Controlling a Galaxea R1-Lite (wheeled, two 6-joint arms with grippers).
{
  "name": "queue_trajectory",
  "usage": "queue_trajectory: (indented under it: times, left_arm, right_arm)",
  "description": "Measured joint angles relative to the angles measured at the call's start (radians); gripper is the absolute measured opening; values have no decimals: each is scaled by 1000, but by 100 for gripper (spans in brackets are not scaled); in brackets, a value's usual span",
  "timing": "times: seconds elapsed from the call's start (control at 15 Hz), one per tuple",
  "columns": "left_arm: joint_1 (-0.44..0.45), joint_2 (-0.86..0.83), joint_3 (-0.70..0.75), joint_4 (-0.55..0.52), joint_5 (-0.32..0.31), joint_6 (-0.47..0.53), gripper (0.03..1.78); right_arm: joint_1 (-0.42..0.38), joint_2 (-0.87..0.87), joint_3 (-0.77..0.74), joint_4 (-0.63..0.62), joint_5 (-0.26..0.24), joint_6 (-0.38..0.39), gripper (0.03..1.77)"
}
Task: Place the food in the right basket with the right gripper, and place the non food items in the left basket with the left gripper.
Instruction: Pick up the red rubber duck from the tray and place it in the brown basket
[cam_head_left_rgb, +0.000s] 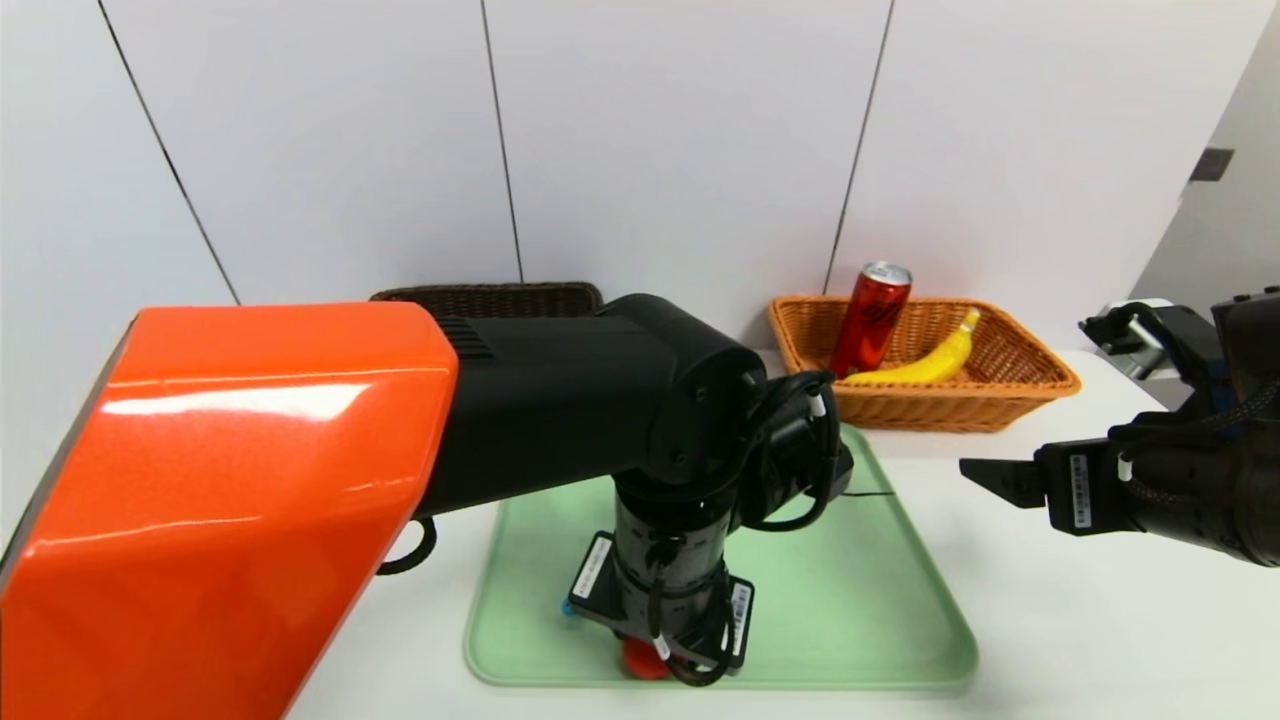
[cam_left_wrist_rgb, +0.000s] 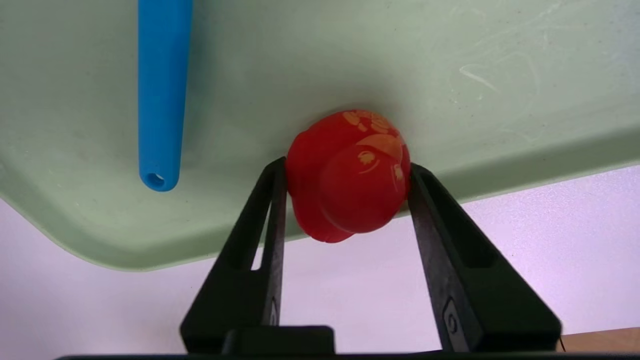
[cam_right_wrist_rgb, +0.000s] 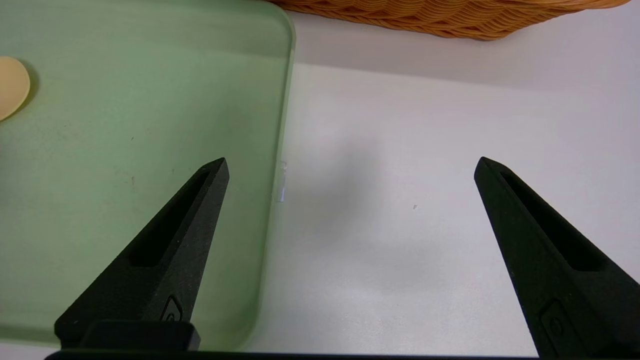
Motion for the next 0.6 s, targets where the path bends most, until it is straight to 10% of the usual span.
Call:
queue_trajectory:
  times: [0.6]
  left_arm:
    - [-17,-123,-1,-162,14,40,67]
  right_arm:
    - [0,-6,23,-4,-2,2,169]
